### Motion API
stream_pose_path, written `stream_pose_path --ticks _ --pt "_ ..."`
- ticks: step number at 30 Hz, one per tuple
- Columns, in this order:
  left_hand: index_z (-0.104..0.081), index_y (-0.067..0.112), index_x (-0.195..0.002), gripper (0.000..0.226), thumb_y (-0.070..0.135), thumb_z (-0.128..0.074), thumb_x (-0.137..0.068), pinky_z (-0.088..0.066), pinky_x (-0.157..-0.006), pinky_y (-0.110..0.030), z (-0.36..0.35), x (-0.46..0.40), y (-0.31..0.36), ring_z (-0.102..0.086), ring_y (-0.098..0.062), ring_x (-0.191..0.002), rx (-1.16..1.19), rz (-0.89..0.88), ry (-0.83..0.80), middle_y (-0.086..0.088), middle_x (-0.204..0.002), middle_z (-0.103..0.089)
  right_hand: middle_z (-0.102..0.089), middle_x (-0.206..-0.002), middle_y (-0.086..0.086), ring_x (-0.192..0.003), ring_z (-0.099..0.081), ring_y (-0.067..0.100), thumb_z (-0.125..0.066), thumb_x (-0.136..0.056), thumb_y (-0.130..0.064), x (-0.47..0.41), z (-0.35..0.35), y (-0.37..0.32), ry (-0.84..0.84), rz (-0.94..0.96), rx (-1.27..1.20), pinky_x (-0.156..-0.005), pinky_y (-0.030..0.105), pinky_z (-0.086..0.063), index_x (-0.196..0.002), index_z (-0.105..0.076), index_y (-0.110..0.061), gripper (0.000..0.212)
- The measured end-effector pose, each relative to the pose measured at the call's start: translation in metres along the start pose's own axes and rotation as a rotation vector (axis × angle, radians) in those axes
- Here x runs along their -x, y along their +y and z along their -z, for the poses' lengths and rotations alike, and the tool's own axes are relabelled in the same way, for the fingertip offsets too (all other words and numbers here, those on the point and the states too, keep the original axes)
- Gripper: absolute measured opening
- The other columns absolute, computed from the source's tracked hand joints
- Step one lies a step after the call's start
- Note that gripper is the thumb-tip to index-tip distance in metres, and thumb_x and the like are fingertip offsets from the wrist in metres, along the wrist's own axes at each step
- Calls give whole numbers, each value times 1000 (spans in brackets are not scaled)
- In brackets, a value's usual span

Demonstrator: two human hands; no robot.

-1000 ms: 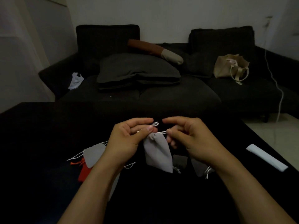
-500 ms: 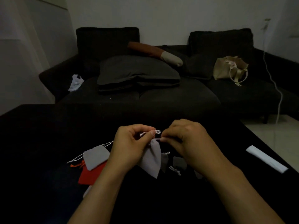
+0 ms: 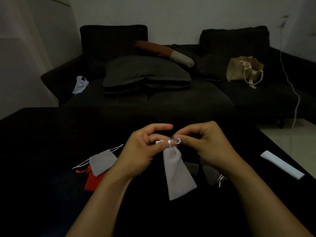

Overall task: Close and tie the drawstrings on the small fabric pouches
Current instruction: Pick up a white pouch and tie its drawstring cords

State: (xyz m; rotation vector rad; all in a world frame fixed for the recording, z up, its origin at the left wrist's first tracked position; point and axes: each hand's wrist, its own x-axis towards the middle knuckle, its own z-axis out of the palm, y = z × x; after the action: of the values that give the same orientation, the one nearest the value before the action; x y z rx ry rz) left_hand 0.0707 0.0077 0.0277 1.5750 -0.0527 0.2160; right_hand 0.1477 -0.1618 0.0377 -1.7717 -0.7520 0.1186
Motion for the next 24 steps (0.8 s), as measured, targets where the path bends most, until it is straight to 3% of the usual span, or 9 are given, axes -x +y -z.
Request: stream_pose_path --ticks 5,11,16,20,24 --pt "-76 16 -96 20 16 -69 -78 -55 -70 -20 -2 -1 -1 -74 -13 -85 11 -45 90 -3 -91 -78 -75 -84 4 -86 -70 26 -71 -85 -14 -1 -6 0 -10 -67 -36 -80 38 -58 -88 -77 -14 7" --pt "-75 17 -100 19 6 -63 -90 -56 -74 -23 -3 -4 -5 -73 -13 -90 -85 -80 116 0 -95 -77 -73 -82 5 -75 -67 12 -66 -91 -13 -2 -7 1 -12 -93 -58 -69 23 -55 -88 -74 -12 9" --pt "-74 20 -97 19 6 -62 -92 -55 -72 -18 -12 -5 -9 -72 -7 -87 -146 -137 198 6 -91 -76 -74 -85 5 -84 -70 20 -69 -88 -16 -3 -7 2 20 -99 -56 -77 29 -58 -88 -75 -14 6" --pt "-75 19 -97 17 7 -63 -93 -54 -72 -17 -21 -7 -17 -71 -4 -86 -246 -212 327 6 -88 -75 -74 -85 9 -75 -69 11 -70 -86 -14 -1 -11 0 54 -91 -63 -69 19 -56 -88 -75 -10 7" --pt "-75 17 -96 14 8 -66 -91 -54 -72 -18 -23 -7 -18 -71 -3 -85 -260 -226 363 6 -88 -75 -75 -82 8 -78 -72 16 -73 -83 -13 -2 -11 -1 113 -139 -136 -69 26 -60 -84 -76 -9 5"
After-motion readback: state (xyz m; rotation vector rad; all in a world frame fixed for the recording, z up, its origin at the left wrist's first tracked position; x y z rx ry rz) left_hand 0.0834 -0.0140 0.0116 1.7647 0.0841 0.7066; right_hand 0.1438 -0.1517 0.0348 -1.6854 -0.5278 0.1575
